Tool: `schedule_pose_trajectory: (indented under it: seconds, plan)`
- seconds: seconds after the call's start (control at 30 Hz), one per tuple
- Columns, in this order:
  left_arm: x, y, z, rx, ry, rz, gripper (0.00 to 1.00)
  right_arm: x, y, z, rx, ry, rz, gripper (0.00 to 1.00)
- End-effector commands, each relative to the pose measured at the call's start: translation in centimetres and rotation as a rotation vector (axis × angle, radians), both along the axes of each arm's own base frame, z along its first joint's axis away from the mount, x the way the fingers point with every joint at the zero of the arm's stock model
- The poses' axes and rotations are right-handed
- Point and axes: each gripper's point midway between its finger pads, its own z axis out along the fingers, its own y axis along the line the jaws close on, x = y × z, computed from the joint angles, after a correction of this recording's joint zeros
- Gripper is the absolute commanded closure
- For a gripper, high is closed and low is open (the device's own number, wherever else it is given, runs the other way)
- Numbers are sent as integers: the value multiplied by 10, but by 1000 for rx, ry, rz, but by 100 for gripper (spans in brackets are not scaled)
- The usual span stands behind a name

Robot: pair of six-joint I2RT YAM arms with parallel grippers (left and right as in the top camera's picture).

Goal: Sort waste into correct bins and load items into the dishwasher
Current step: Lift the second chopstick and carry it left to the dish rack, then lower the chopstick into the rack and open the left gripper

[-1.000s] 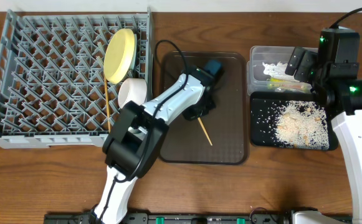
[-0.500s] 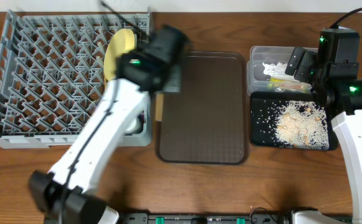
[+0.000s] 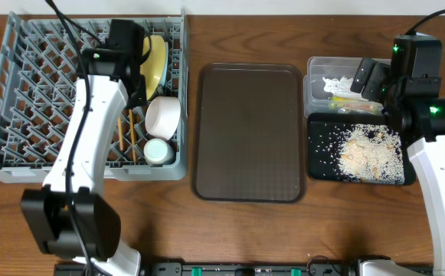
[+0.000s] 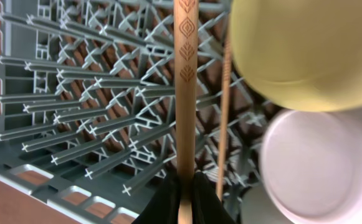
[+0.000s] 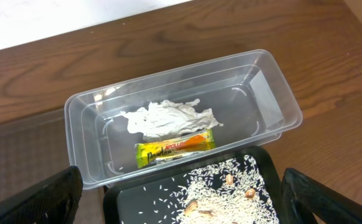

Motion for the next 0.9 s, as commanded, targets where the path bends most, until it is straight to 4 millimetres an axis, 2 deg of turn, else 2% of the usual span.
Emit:
schedule_pose_trajectory:
  seconds: [0.0,0.13,0.17,0.2,0.33,0.4,0.53,0.67,0.73,0.77,0.87]
  plan:
    - [2,7,-21,33,73,-34,92,-2,-6,3,-4,-8,-29,1]
    - [4,7,-38,39,124,-47,92,-2,-6,3,-4,-8,-29,1]
    - [4,8,-40,39,130,-44,88,-2,-6,3,-4,-8,-29,1]
    - [4,8,-44,39,138,-43,74,-2,-6,3,-5,-8,-29,1]
    - [1,9,-47,38,156,-34,53,-2,-6,3,-5,-8,-29,1]
    - [1,9,-46,38,156,-32,48,-2,-6,3,-5,-8,-29,1]
    - [-4,9,-41,32,153,0,46,-2,-6,3,-4,-8,-28,1]
    - [-17,10,-16,17,104,56,46,-2,-6,3,-4,-8,-29,1]
    - [-30,11,9,4,51,91,46,-2,-6,3,-4,-8,-29,1]
    - [-42,11,28,-10,6,116,45,-2,-6,3,-4,-8,-29,1]
    - [-68,0,64,-96,-77,99,41,-2,-6,3,-4,-8,-29,1]
